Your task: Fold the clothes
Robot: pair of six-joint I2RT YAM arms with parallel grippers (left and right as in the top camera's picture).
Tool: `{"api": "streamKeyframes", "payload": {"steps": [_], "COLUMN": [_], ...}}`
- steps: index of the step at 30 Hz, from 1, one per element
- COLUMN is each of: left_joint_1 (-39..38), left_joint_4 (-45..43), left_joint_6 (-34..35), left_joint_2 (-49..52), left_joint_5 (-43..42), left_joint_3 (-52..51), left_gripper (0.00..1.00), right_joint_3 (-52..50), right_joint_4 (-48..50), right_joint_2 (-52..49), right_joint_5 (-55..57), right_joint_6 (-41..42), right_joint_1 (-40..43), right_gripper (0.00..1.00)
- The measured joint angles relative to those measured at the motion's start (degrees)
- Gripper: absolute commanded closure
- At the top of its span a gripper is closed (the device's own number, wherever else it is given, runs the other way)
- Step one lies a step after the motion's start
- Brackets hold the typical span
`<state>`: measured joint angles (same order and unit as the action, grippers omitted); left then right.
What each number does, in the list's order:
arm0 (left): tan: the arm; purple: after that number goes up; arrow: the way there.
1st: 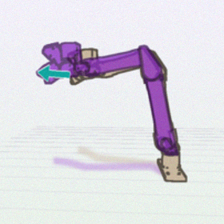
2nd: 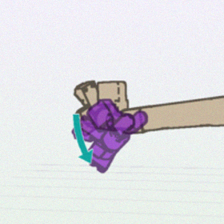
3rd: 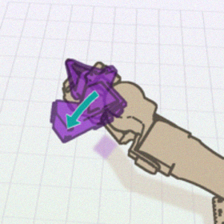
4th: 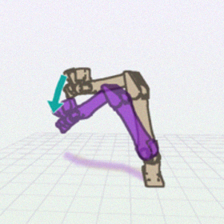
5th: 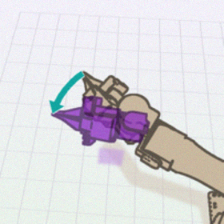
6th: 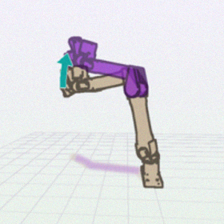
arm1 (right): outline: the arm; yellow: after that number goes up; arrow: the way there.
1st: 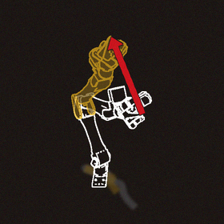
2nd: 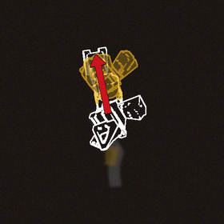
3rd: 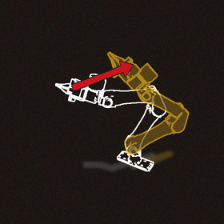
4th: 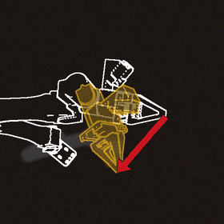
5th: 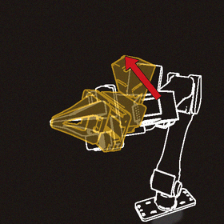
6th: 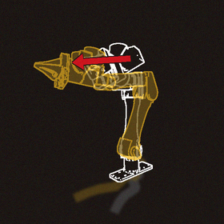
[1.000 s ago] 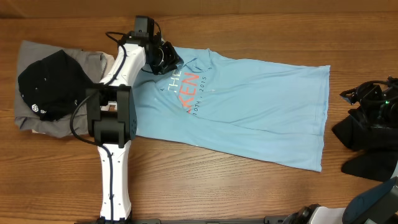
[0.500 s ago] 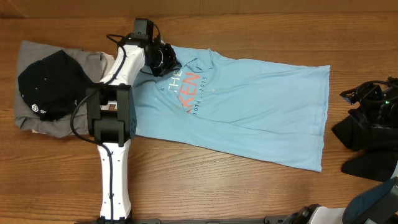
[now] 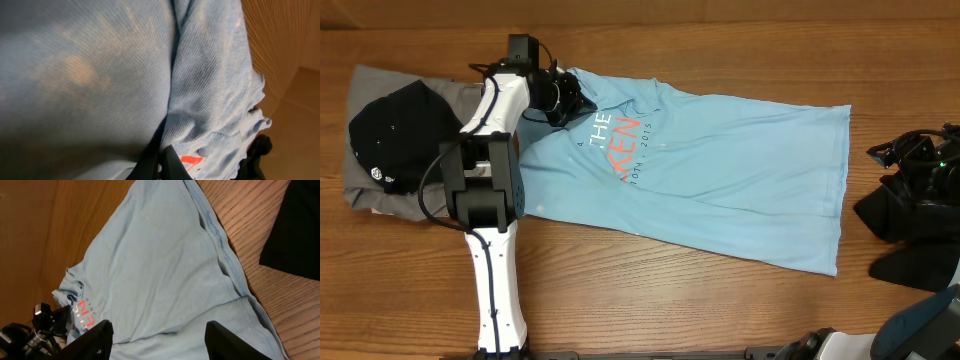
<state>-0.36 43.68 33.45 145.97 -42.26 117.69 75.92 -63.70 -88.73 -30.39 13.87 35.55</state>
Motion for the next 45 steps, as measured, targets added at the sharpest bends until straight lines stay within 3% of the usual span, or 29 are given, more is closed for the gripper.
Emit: {"api": "streamKeyframes", "payload": {"steps": [4, 7, 14, 19, 25, 35, 45], "left_joint_1": [0.0, 0.0, 0.8, 1.2, 1.1, 0.3, 0.3], "left_joint_4": [-0.5, -0.1, 10.3, 22.1, 32.2, 38.0, 40.8], "left_joint_6": [-1.6, -3.0, -8.1, -13.2, -18.2, -20.5, -20.8], "left_joint_2": [0.2, 0.3, 0.6, 0.6, 0.6, 0.6, 0.6], "left_joint_5": [-2.3, -4.6, -6.9, -3.8, 3.7, 7.6, 9.0], "left_joint_3": [0.0, 0.2, 8.6, 18.0, 26.4, 28.2, 28.2], "left_gripper": [0.96, 0.96, 0.96, 0.96, 0.96, 0.96, 0.96], "right_joint_3": [0.0, 0.0, 0.1, 0.3, 0.3, 0.5, 0.9], "right_joint_4": [0.8, 4.1, 15.4, 23.1, 35.3, 52.4, 60.3], "right_joint_2": [0.0, 0.0, -1.6, -7.9, -18.1, -28.5, -35.6], "right_joint_5": [0.0, 0.0, 3.0, 12.0, 16.5, 17.8, 16.0], "right_joint_6": [0.0, -0.2, -0.1, -0.2, -0.2, 3.1, 5.0], "right_joint_1": [0.0, 0.0, -5.6, -12.7, -12.4, -12.0, -12.0], "right_gripper": [0.39, 0.47, 0.36, 0.36, 0.37, 0.39, 0.44]}}
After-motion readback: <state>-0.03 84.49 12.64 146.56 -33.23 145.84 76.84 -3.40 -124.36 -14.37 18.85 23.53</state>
